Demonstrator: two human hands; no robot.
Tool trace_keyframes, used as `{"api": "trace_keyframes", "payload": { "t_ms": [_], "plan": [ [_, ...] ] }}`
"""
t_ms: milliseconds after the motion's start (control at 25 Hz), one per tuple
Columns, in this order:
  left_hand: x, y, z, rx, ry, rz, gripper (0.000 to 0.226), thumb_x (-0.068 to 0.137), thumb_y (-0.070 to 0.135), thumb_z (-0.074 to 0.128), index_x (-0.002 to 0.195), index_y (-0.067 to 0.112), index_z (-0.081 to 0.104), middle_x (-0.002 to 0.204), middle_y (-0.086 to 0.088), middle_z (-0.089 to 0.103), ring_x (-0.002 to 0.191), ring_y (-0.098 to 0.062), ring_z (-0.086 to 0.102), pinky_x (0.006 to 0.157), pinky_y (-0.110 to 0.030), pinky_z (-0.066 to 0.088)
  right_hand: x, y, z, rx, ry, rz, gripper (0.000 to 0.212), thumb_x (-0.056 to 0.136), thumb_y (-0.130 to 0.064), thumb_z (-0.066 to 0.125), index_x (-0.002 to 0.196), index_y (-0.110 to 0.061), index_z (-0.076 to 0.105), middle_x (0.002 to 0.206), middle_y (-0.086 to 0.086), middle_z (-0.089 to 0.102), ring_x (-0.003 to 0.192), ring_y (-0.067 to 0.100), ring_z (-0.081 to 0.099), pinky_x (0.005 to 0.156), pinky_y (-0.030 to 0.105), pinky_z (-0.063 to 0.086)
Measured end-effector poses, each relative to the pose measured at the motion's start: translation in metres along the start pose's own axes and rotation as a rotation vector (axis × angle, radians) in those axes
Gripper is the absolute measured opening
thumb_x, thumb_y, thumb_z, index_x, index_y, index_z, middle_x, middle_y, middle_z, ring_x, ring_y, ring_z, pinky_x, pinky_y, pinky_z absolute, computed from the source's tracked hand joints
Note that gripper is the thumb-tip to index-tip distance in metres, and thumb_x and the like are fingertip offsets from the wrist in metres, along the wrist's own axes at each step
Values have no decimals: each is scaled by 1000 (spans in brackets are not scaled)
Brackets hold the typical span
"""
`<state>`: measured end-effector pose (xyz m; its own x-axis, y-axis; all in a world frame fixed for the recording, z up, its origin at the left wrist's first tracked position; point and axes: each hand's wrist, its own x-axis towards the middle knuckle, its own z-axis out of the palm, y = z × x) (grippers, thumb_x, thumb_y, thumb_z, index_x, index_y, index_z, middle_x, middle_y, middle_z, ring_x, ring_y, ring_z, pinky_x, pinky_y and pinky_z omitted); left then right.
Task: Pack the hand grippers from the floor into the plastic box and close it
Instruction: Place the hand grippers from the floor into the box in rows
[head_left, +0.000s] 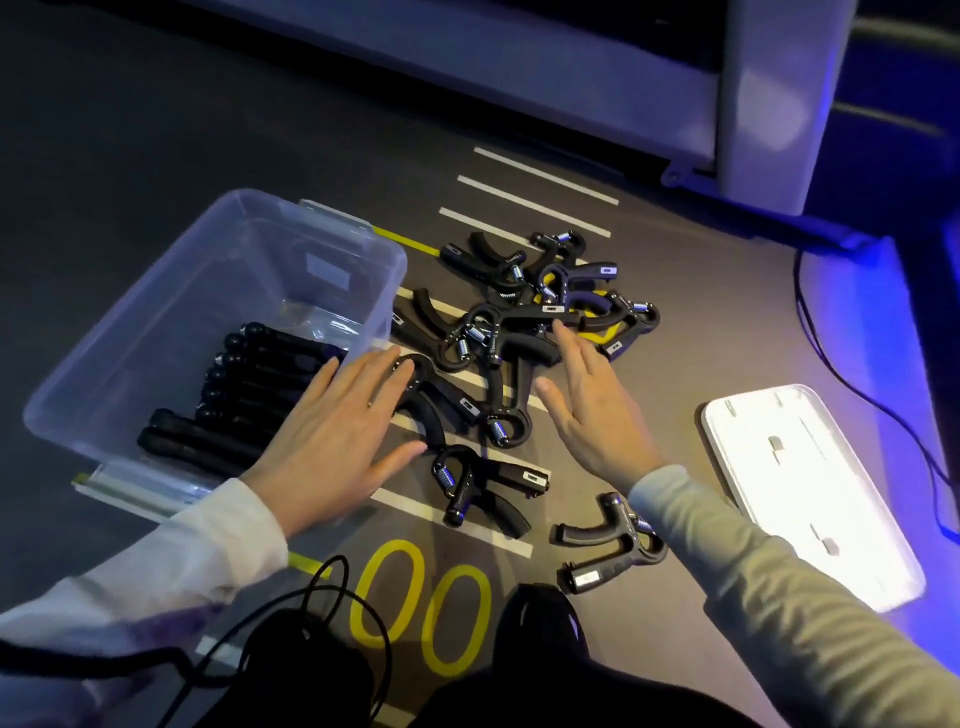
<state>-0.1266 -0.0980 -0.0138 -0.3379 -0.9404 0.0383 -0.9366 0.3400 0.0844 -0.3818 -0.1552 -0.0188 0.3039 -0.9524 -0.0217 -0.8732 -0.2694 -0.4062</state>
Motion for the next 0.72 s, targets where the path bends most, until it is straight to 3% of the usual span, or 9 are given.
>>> {"api": "trace_keyframes", "payload": {
  "t_ms": [120, 240, 400, 560, 720],
  "plan": [
    [-2, 3, 6, -6, -19, 31, 73, 85, 57, 30, 132, 3, 45, 133, -14, 51, 120, -30, 50, 98, -48, 40, -17, 25, 27, -59, -114, 62, 60, 98, -41, 38, 149, -15, 21, 149, 4, 32, 134, 21, 36, 106, 34, 37],
    [-3, 4, 15, -3, -36, 47, 71, 85, 54, 31, 133, 4, 45, 134, -14, 50, 122, -28, 47, 101, -47, 38, -32, 45, 59, -124, -269, 89, 46, 97, -36, 44, 138, -15, 38, 133, 4, 46, 116, 24, 52, 92, 35, 49],
    [-3, 3, 20, 25, -27, 31, 67, 83, 49, 36, 134, 4, 42, 139, -16, 43, 128, -31, 39, 101, -50, 38, -40, 53, 94, -206, -472, 107, 39, 95, -29, 46, 131, -15, 44, 123, 5, 50, 109, 28, 56, 86, 38, 49],
    [-10, -1, 23, 19, -24, 2, 69, 78, 35, 68, 132, 1, 44, 143, -21, 37, 131, -35, 36, 100, -52, 40, -34, 59, 112, -346, -457, 72, 44, 95, -23, 46, 138, -18, 36, 124, 5, 48, 109, 26, 58, 85, 36, 51],
    [-15, -8, 23, 2, -34, -36, 71, 72, 30, 75, 130, -2, 48, 143, -22, 36, 131, -35, 35, 101, -50, 40, -28, 59, 115, -392, -458, -9, 44, 97, -27, 45, 138, -18, 33, 126, 5, 48, 110, 25, 55, 85, 35, 47]
  ]
}}
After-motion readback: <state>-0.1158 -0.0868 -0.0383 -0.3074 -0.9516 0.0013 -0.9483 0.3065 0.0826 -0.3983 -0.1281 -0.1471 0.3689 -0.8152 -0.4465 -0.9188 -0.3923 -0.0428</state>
